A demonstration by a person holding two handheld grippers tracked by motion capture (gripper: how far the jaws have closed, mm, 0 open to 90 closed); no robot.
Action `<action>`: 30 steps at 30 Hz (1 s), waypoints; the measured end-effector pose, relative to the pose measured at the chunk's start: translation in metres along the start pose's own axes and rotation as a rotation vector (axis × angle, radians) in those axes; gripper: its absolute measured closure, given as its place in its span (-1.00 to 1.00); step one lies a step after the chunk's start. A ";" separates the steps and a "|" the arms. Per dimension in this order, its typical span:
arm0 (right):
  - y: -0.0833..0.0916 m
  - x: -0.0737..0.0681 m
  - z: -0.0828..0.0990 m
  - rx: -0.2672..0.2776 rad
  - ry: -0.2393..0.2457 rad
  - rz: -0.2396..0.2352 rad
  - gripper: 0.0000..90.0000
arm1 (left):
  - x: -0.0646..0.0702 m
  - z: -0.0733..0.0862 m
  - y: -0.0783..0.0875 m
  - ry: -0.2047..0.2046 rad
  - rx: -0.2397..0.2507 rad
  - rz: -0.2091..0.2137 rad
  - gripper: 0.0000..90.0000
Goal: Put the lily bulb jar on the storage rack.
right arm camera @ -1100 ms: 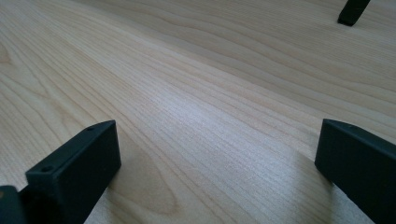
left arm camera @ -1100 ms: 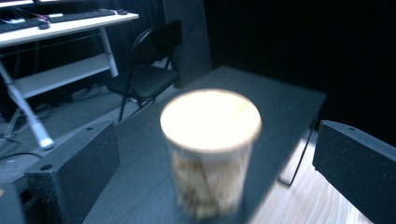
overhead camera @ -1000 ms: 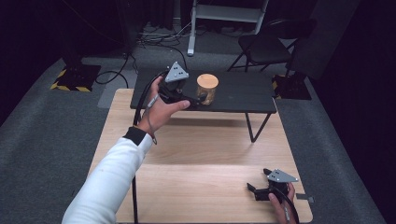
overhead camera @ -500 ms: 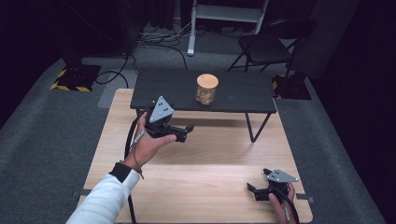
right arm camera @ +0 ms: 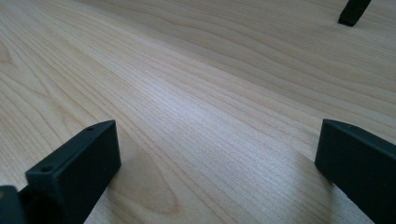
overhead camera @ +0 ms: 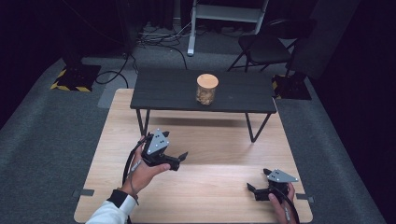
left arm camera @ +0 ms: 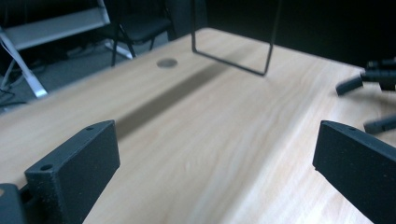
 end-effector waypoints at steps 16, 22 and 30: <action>0.000 0.000 0.000 0.000 0.000 0.000 -1.00 | 0.013 0.064 0.003 0.028 -0.076 0.006 -0.99; 0.000 0.000 0.000 0.000 0.000 0.000 -1.00 | 0.018 0.078 0.003 0.048 -0.115 0.012 -0.99; 0.001 -0.001 0.000 -0.001 -0.002 0.007 -1.00 | 0.024 0.089 0.002 0.049 -0.145 0.013 -0.99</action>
Point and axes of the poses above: each handheld gripper's, and its own axes: y roughly backward along the jaws, z roughly out of its underside, x roughly to its right, the point moved 4 cm from there along -y, roughly forward along the jaws, and after that the axes turned 10 degrees about x, right-handed, at the moved point
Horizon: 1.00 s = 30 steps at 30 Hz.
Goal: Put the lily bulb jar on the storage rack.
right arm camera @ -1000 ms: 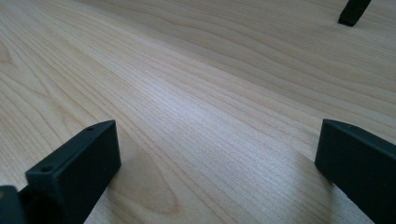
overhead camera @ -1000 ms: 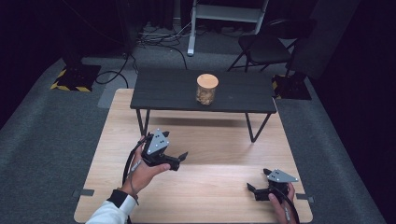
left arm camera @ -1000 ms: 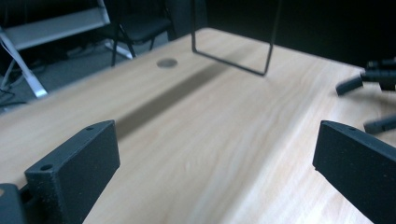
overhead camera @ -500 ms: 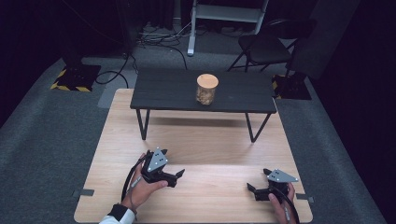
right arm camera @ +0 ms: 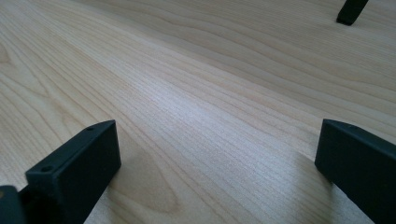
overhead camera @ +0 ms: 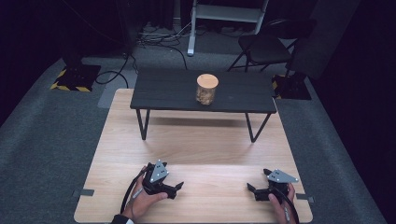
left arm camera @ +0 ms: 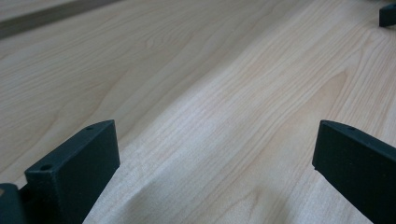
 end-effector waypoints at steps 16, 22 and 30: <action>0.000 0.000 0.000 0.000 0.001 -0.001 -1.00 | 0.006 0.007 -0.009 -0.026 -0.048 -0.007 -0.99; 0.000 0.000 0.000 0.000 0.002 -0.004 -1.00 | 0.005 0.008 -0.008 -0.018 -0.045 -0.004 -0.99; 0.000 0.000 0.000 0.000 0.002 -0.005 -1.00 | 0.006 0.007 -0.009 -0.023 -0.047 -0.007 -0.99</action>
Point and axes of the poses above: each handheld gripper's, and its own axes: y roughly backward along the jaws, z roughly out of its underside, x roughly to its right, the point moved 4 cm from there along -y, roughly forward along the jaws, and after that the axes turned 10 degrees about x, right-handed, at the moved point
